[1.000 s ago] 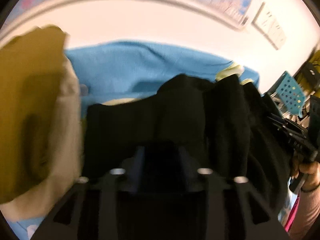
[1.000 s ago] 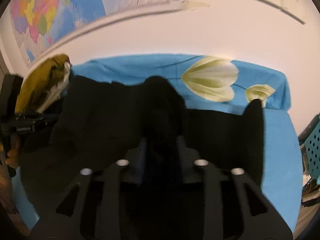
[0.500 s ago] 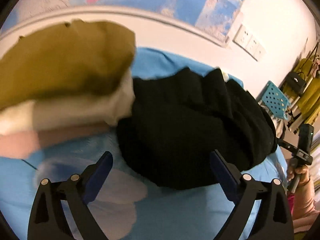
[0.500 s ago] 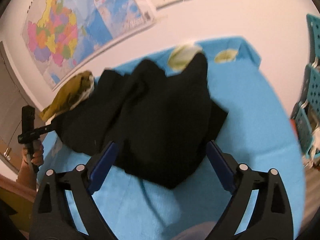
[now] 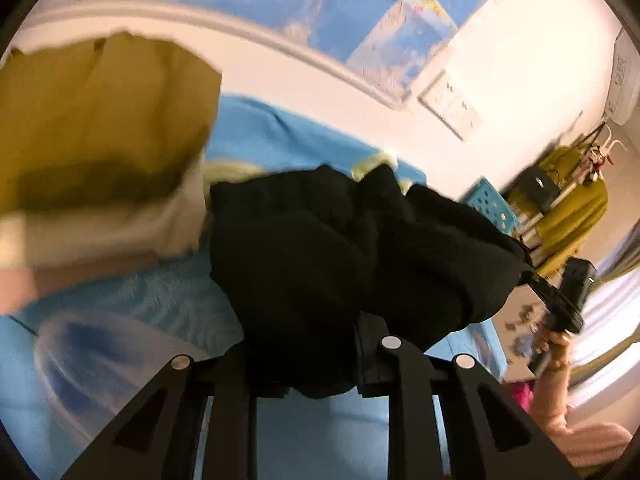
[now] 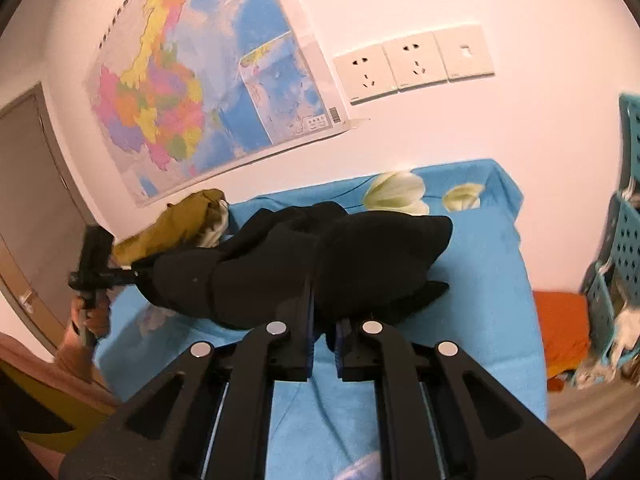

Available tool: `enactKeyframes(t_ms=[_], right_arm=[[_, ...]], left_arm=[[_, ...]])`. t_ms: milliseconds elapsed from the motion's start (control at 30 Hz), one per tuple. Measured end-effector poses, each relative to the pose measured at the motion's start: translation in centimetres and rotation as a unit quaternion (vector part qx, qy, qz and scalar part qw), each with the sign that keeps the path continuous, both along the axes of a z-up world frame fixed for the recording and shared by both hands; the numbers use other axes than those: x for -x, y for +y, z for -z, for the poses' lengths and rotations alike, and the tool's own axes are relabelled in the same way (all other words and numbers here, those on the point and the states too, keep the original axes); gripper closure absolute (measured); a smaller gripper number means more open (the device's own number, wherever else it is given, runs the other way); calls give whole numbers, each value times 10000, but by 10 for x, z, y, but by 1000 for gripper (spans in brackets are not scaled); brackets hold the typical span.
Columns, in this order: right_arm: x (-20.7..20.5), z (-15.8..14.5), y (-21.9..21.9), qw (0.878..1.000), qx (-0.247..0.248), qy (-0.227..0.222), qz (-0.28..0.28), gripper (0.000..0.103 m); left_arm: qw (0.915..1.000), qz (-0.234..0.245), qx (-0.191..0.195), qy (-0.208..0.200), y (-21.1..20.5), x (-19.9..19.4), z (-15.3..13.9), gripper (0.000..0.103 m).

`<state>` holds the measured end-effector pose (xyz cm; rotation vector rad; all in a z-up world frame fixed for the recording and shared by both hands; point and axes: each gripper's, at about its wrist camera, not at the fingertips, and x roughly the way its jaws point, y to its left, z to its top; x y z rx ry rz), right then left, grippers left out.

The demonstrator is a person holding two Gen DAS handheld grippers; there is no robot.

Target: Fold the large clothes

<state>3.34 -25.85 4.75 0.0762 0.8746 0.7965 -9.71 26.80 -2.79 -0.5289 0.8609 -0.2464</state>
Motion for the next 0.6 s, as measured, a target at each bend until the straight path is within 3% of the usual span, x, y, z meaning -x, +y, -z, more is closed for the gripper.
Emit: enactKeyframes(t_ms=[67,100,133,167,233,300,400,467,500,533,600], right_arm=[[-5,35,3,9975,512,480,50,95],[-6,46,6,9958,712,573,35,93],[-6,56,8,9941,851,667,65,90],[-5,62,9,9932,900,736,69,90],[-4,57,8,9931,977,630,182,78],[-2,41,0,9946,866,431,381,67],[2,19,1,9955,745,55,583,59],[4,14,16,9958,733,-125,528,52],[5,14,26,9947,873,-222,497,38],[4,15,30,9924,1042,-364,546,32],[0,20,42,9831,1575,-643,677,29]], left_arm=[[9986,66,-44,530,-7,-8,26,82],[9969,142,-207,747,-12,-11,41,75],[9968,129,-237,751,-14,-10,44,72],[9975,82,-253,661,-14,-8,41,70],[9965,-154,-724,386,-15,1,19,50],[9933,-258,-1110,169,-17,10,-1,46],[9873,-345,-1513,-349,-26,25,-33,27],[9832,-178,-1695,-660,-41,28,-48,26],[9820,-73,-1747,-712,-39,24,-53,25],[9811,38,-1788,-738,-46,17,-54,24],[9803,318,-1855,-595,-67,1,-47,24]])
